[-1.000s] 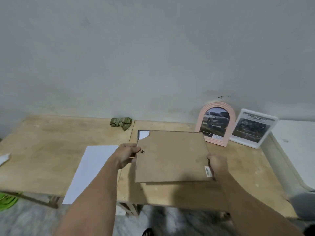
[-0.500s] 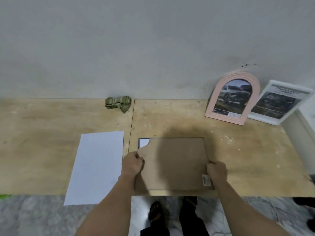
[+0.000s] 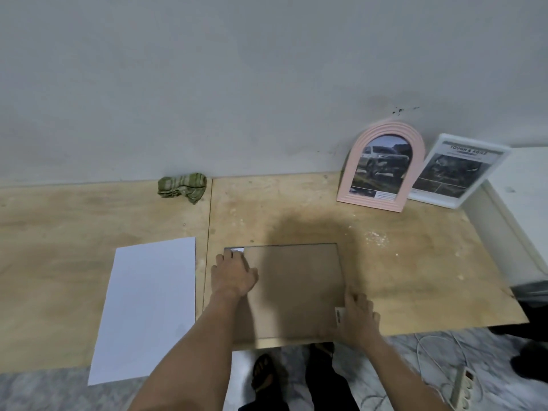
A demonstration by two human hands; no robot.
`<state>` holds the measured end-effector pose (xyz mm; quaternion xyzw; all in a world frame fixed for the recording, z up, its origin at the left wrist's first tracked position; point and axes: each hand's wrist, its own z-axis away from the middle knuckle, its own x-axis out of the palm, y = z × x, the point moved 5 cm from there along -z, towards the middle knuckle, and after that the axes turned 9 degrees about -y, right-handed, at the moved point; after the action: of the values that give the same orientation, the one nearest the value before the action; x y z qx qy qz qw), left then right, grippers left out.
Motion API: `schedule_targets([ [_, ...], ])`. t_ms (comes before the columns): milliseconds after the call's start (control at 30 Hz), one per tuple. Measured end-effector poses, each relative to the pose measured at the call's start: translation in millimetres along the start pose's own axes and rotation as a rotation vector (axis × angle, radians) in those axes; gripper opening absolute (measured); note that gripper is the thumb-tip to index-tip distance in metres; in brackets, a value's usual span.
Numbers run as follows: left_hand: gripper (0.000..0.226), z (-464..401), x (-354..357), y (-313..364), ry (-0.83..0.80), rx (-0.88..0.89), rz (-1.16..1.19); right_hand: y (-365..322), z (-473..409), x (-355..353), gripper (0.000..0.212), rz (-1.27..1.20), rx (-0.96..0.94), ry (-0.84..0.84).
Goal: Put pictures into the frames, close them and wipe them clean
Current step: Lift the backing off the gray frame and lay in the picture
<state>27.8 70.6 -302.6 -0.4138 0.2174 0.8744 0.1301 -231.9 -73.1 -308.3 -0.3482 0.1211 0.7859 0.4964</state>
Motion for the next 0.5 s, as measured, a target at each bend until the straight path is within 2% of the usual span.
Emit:
schedule_targets([
  [233,0.073,-14.1,-0.7,-0.5,-0.021,-0.195,0.276,1.2,-0.7,3.2,0.108,0.018,-0.042,0.105],
  [367,0.084,-13.5,-6.8,2.0,-0.064,-0.240,0.324,1.1,-2.2,3.6,0.116,0.014,-0.057,0.101],
  [500,0.081,-12.2,-8.3,5.1,-0.089,-0.237,0.437,2.1,-2.0,4.2,0.125,-0.039,-0.057,0.089],
])
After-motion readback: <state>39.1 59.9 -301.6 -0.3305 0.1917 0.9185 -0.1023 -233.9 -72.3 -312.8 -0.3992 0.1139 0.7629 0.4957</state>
